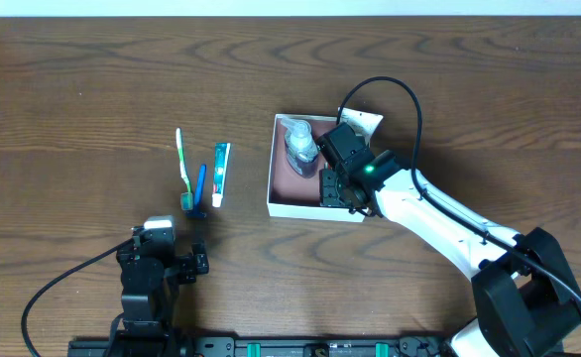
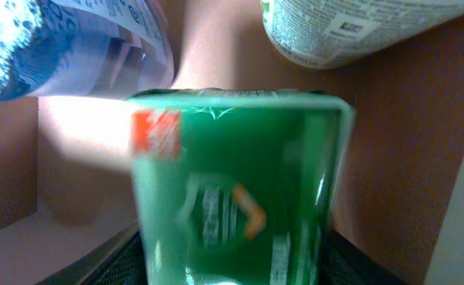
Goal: Pack container
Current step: 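Lower the soap into the box with right gripper and release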
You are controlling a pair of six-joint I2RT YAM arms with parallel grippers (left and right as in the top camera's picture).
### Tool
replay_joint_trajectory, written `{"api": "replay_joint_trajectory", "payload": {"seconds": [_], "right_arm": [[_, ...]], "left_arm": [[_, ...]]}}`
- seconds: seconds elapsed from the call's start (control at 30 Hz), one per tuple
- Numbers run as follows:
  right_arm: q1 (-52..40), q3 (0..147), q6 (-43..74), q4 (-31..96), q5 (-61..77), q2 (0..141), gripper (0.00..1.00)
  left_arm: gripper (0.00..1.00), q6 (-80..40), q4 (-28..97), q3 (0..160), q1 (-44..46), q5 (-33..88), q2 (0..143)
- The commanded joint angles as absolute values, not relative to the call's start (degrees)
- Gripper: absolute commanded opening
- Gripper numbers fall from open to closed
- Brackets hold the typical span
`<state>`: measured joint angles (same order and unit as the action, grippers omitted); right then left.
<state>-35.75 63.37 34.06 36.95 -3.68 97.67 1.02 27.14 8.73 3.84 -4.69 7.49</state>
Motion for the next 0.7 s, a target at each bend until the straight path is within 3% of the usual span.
{"api": "replay_joint_trajectory", "payload": {"seconds": [0.0, 0.17, 0.4, 0.67], "right_arm": [[-36.4, 64.2, 33.5, 36.6, -4.7, 95.4, 0.61], [-36.3, 64.5, 31.3, 36.5, -4.7, 92.5, 0.72], [-36.4, 64.6, 29.7, 37.1, -4.5, 89.4, 0.72], [-30.8, 67.5, 29.0, 40.2, -7.2, 76.1, 0.82]], "left_arm": [[0.98, 0.1, 27.3, 7.7, 3.6, -4.9, 7.1], [0.98, 0.1, 27.3, 7.7, 3.6, -4.9, 7.1], [0.98, 0.1, 27.3, 7.7, 3.6, -4.9, 7.1], [0.98, 0.1, 27.3, 7.7, 3.6, -4.9, 7.1]]}}
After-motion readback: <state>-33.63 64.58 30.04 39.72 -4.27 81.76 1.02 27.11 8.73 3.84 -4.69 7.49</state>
